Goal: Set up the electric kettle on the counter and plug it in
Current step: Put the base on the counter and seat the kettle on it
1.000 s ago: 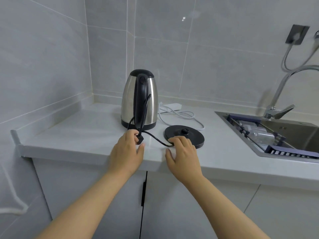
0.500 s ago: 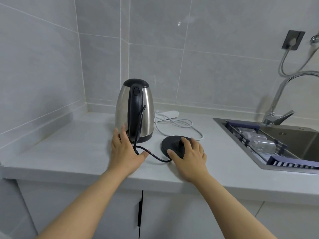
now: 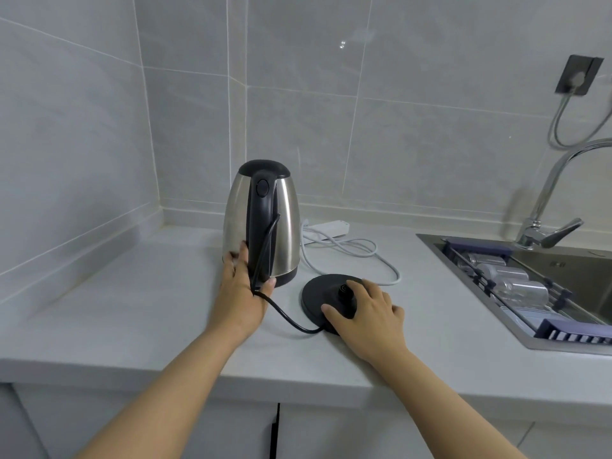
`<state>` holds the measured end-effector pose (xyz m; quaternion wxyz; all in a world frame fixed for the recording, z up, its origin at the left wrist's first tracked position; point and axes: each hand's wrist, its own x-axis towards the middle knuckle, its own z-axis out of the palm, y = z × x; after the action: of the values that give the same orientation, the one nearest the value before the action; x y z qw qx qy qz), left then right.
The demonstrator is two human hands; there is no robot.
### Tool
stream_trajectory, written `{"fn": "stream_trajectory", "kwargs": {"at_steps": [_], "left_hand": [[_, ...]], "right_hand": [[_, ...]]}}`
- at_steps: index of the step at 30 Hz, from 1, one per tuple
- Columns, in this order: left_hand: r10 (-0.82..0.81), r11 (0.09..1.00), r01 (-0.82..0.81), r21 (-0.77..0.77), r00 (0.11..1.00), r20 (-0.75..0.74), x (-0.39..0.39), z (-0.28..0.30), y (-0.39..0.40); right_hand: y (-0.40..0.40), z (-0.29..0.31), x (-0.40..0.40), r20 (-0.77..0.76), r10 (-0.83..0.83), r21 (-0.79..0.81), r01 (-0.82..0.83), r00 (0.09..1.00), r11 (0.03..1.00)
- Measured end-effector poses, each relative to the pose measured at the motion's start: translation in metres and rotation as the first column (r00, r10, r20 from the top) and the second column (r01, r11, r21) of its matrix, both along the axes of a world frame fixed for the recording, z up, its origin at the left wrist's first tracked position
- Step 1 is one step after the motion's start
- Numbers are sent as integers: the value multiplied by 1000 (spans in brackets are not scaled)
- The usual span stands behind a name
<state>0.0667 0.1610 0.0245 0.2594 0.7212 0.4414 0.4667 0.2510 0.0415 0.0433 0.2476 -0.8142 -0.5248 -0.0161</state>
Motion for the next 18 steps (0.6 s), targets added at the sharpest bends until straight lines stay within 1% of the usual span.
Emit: {"fn": "stream_trajectory", "kwargs": {"at_steps": [5, 8, 10, 12, 16, 18], "left_hand": [[-56, 998, 55, -42, 998, -11, -17, 10, 21], [-108, 990, 117, -80, 989, 102, -30, 15, 27], [-70, 985, 99, -144, 978, 194, -37, 12, 33], [-20, 984, 60, -167, 972, 236, -39, 9, 34], [20, 984, 21, -176, 973, 229, -38, 8, 34], [45, 985, -9, -173, 978, 205, -40, 8, 36]], "right_hand": [[16, 2, -7, -43, 32, 47, -30, 999, 998], [22, 1, -15, -10, 87, 53, -87, 996, 995], [27, 0, -21, 50, 142, 33, -144, 989, 989], [30, -2, -25, 99, 177, 14, -179, 979, 984], [35, -3, -27, 165, 219, 2, -223, 962, 975], [36, -2, -28, 159, 262, 6, -266, 952, 964]]}}
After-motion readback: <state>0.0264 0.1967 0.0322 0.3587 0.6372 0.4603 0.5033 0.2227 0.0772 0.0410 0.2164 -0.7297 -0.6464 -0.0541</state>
